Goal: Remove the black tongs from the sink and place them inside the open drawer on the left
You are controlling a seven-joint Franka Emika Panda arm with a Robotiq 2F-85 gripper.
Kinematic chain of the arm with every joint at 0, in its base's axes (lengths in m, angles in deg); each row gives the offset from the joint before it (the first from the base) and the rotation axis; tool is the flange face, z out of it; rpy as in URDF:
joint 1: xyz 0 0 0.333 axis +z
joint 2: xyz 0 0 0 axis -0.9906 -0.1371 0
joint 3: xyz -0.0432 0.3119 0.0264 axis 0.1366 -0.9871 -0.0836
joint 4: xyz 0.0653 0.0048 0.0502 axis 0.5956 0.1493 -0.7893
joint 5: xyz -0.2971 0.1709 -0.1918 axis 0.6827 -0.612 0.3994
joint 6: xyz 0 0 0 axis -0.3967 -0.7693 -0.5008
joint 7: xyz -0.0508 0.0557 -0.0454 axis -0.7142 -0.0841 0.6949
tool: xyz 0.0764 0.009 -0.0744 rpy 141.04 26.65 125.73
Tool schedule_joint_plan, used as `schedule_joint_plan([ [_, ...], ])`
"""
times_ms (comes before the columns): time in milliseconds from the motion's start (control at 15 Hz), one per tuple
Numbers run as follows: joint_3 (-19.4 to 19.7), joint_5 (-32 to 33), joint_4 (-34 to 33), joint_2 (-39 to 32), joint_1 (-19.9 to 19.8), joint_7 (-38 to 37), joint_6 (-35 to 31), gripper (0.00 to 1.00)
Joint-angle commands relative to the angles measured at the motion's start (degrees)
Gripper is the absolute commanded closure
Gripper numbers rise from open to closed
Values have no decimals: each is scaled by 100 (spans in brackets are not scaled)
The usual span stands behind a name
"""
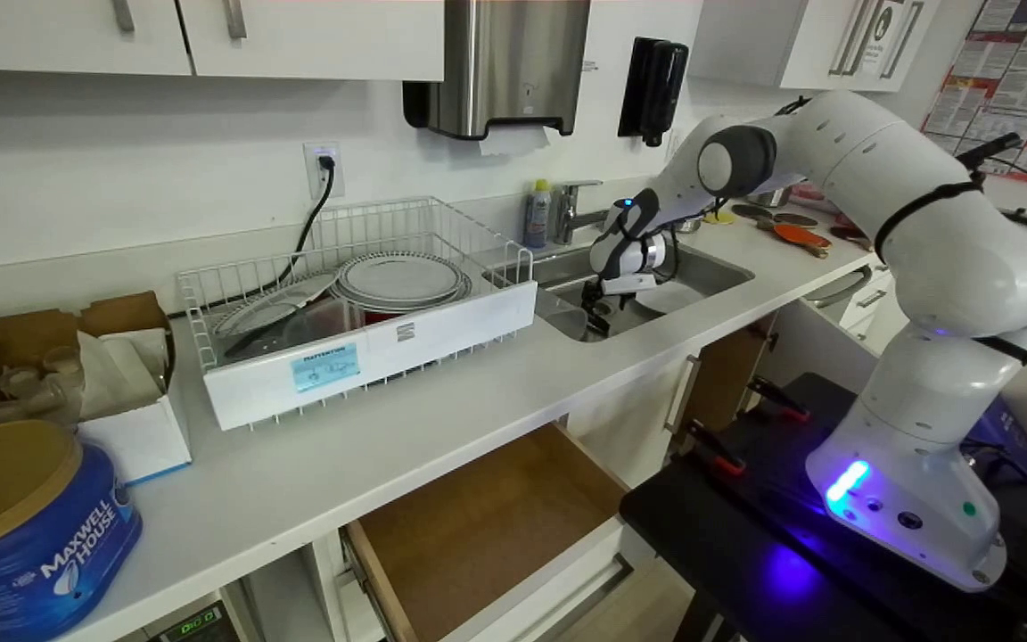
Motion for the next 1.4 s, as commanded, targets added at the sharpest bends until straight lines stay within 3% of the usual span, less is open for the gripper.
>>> schedule_joint_plan([
  [0,81,-144,-781,-513,39,-266,121,0],
  [333,262,-164,-1451,-929,82,-616,284,0],
  [400,298,-156,-1550,-987,84,-668,323,25],
  [533,369,-143,-1747,-1109,95,-789,378,34],
  [1000,439,-110,-2280,-1390,54,-989,717,88],
  [1067,388,-111,-2290,-1366,28,-919,768,46],
  [1200,270,-135,-2087,-1157,-12,-793,641,49],
  [1333,239,-148,-1945,-995,-15,-764,564,36],
])
